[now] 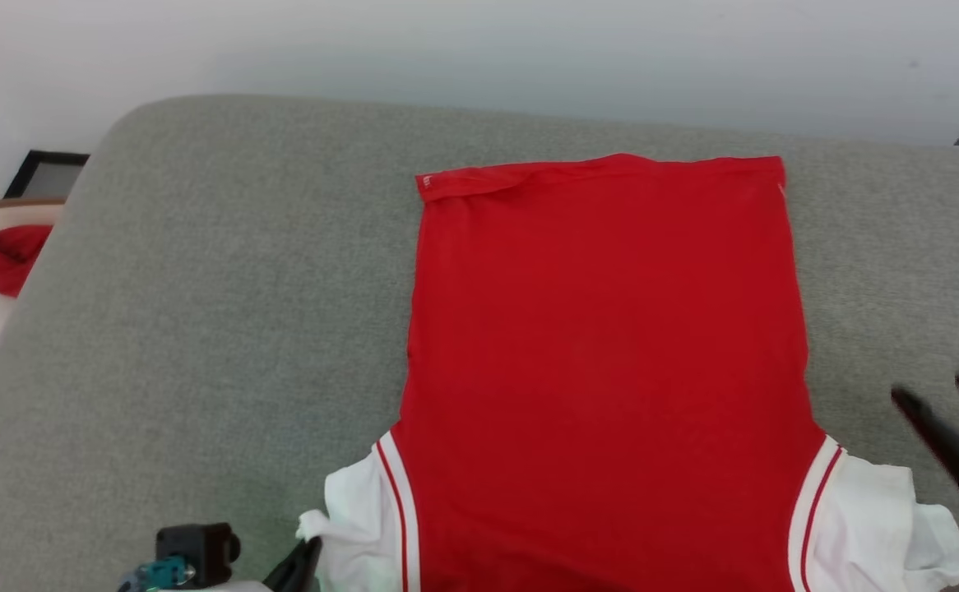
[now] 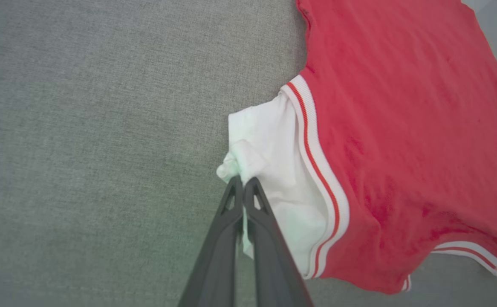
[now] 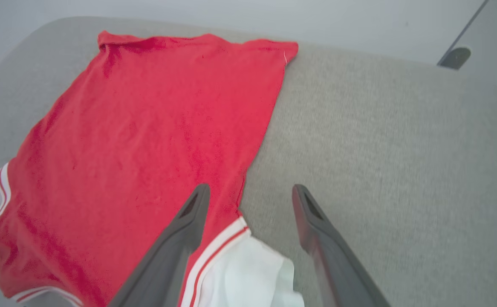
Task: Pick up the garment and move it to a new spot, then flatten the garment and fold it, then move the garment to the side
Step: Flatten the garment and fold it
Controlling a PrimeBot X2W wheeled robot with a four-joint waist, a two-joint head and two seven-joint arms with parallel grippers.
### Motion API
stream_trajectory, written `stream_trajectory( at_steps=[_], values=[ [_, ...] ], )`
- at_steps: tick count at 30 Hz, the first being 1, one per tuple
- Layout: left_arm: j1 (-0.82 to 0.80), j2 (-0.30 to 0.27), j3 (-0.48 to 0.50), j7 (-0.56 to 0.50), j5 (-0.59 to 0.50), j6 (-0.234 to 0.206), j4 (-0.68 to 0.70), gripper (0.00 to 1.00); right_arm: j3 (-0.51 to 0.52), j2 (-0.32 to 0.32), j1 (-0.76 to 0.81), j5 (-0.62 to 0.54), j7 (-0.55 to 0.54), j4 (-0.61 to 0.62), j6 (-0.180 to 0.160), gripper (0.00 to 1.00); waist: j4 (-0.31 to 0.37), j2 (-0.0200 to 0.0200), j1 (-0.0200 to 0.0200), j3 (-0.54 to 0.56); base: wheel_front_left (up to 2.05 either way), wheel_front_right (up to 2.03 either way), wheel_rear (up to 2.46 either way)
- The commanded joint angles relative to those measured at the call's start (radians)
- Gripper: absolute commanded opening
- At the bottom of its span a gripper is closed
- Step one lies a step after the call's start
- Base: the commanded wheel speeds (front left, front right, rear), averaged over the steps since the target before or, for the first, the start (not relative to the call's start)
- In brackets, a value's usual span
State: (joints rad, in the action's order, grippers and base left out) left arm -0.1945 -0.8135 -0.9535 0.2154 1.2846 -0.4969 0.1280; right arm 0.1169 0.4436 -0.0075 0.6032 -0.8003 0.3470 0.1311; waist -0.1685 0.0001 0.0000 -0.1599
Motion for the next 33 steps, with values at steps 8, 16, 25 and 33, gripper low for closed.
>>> stream_trajectory(
  at_steps=[8, 16, 25, 33],
  values=[
    [-0.082, 0.057, -0.032, -0.025, -0.05, 0.041, -0.028, 0.0, -0.096, 0.066, -0.362, -0.054, 0.066, -0.248, -0.001, 1.0, -0.083, -0.0001, 0.0, -0.069, 0.0, 0.0, 0.0],
    [-0.164, 0.118, -0.06, -0.045, -0.092, 0.09, -0.068, 0.0, -0.152, 0.114, -0.626, -0.077, 0.125, -0.54, -0.001, 1.0, -0.172, -0.0001, 0.0, -0.144, 0.0, 0.0, 0.0],
    [-0.228, 0.183, -0.079, -0.043, -0.118, 0.15, -0.124, 0.0, -0.19, 0.141, -0.821, -0.104, 0.093, -0.831, -0.001, 1.0, -0.247, -0.0001, 0.0, -0.217, 0.0, 0.0, 0.0],
    [-0.274, 0.251, -0.091, -0.029, -0.135, 0.208, -0.196, 0.0, -0.191, 0.128, -0.99, -0.164, 0.034, -1.068, -0.001, 1.0, -0.298, -0.0001, 0.0, -0.274, 0.0, 0.0, 0.0]
  ],
)
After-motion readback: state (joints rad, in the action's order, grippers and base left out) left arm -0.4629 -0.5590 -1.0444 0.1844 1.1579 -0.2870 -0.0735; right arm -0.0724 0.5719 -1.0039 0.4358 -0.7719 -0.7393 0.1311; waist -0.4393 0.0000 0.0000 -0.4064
